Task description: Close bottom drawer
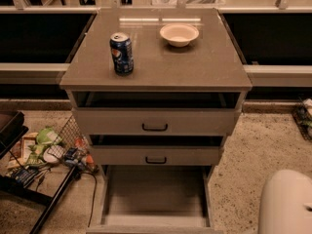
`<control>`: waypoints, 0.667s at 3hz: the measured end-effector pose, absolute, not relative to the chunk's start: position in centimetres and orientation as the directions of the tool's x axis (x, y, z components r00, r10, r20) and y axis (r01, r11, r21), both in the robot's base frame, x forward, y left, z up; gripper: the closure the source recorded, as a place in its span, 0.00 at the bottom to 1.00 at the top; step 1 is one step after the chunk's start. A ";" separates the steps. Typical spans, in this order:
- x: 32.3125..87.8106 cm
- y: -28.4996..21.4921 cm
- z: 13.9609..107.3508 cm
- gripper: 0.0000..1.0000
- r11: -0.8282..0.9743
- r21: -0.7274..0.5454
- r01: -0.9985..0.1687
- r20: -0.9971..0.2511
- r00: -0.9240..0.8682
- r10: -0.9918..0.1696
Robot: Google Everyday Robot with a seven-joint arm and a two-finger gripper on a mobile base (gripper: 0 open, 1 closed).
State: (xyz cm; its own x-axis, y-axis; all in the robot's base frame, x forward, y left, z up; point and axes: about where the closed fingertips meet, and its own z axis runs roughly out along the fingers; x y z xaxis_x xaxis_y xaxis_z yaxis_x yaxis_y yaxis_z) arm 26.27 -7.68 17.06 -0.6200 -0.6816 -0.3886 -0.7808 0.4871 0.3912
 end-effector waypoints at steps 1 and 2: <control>26.2 -2.2 14.0 1.00 0.425 0.471 -0.773 -0.472 -0.628 -0.619; 25.2 1.8 10.8 1.00 0.348 0.559 -0.753 -0.519 -0.645 -0.561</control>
Offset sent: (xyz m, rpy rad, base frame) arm 0.0920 0.0727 -0.1698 0.3536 -0.0449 0.1232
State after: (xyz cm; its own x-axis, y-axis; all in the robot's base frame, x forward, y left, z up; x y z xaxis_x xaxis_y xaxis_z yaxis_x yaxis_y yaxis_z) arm 25.15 1.84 10.84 -0.6449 -0.5607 -0.5193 -0.7526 0.3478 0.5591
